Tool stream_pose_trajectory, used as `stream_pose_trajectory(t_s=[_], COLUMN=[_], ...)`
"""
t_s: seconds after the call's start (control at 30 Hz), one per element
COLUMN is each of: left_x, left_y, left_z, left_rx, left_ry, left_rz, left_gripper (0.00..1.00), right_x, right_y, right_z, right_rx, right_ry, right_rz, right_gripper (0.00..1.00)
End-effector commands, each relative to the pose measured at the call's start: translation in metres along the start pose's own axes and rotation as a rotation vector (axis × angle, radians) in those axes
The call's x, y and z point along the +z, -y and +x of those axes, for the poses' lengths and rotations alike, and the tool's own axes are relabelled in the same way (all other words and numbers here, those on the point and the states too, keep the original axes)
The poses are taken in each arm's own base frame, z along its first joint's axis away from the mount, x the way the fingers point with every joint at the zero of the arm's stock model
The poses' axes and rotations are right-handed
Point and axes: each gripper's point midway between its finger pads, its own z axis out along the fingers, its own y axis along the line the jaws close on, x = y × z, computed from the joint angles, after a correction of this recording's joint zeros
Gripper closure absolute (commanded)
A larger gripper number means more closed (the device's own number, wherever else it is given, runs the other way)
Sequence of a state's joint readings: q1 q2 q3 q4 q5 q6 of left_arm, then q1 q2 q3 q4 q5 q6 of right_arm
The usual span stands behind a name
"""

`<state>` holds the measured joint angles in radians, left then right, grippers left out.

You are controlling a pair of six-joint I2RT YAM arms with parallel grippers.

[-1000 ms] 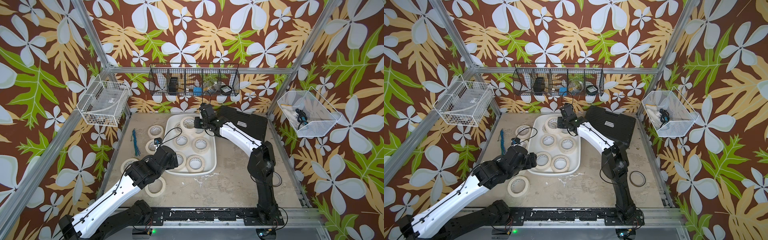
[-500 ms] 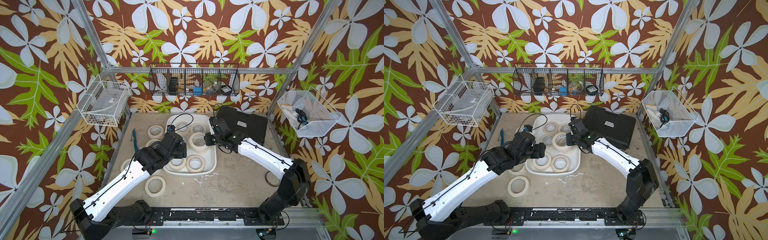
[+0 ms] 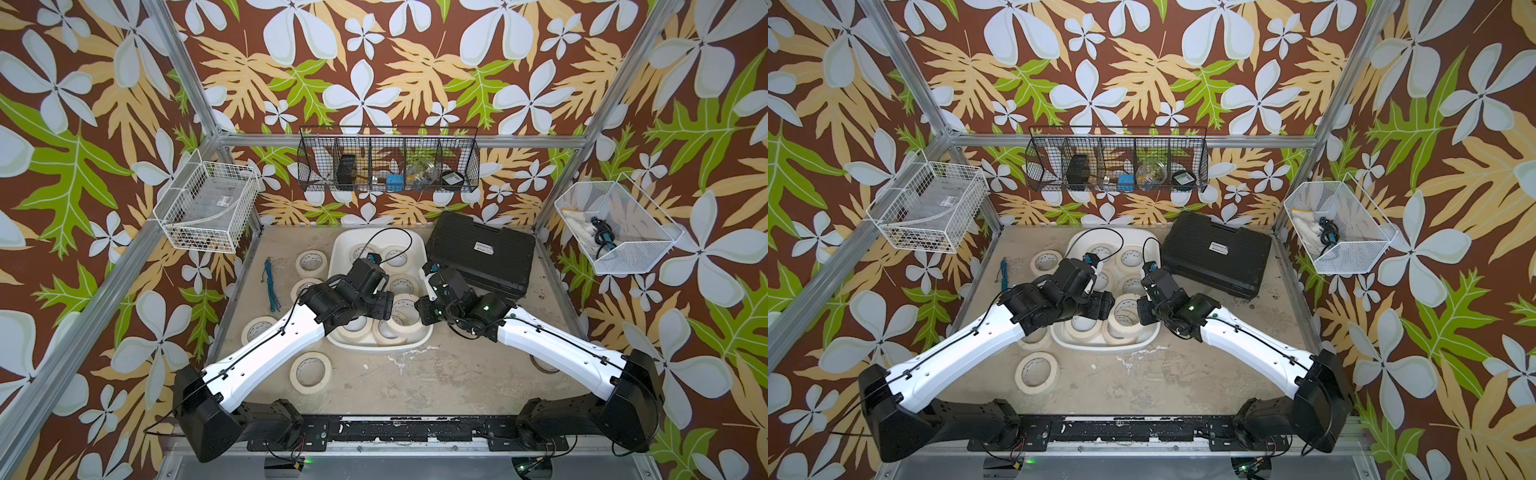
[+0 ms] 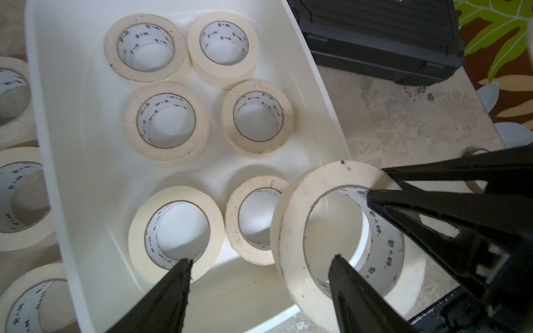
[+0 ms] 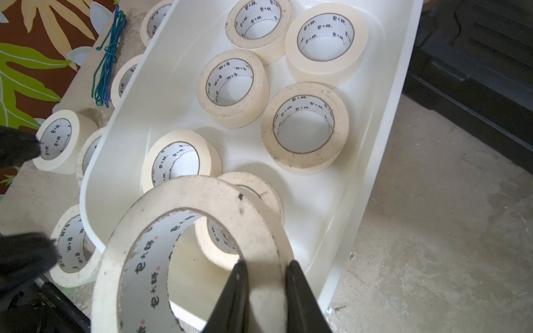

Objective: Take out the art tape in the storage box
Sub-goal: Pick up the art tape from the storage box.

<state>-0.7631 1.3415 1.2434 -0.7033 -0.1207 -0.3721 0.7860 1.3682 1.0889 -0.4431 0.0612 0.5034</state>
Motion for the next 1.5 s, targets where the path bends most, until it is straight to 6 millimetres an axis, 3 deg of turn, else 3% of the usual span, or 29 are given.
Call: stream_pose_trajectory(t_s=[0.0,0.17,0.53,0.63,0.77,1.03,1.3,1.47], left_x=[0.010,0.022,0.039,0.040,0.040,0.026,0.014,0.011], left_y=[0.011,0.018,0.022,0.019,0.017,0.018,0.014,0.021], left_z=[0.003,0.007,0.019,0.019,0.021,0.044,0.076,0.103], left_rx=[0.056,0.077,0.065,0.054,0.021,-0.048,-0.045,0.000], left_ry=[-0.024,-0.046,-0.081,-0.077,-0.078,-0.110,-0.148,-0.177], left_rz=[0.025,0.034,0.008,-0.006,-0.017,0.051,0.063,0.078], left_gripper=[0.23,0.26,0.48,0.66,0.89,0.95,1.00,1.00], right_x=[-0.005,-0.011,-0.015,-0.016,-0.018,-0.044,-0.074,-0.072], right_y=[-0.004,-0.007,-0.010,-0.009,-0.009,-0.005,0.010,0.016], right_z=[-0.005,-0.004,0.000,0.001,-0.001,-0.013,-0.027,-0.025], right_rx=[0.015,0.009,0.011,0.011,0.010,0.012,0.017,0.014], right_ry=[0.035,0.041,0.038,0.037,0.042,0.109,0.215,0.222], right_rz=[-0.009,-0.019,-0.037,-0.037,-0.034,-0.026,0.021,0.047], right_gripper=[0.96,0.96,0.95,0.95,0.84,0.54,0.44,0.41])
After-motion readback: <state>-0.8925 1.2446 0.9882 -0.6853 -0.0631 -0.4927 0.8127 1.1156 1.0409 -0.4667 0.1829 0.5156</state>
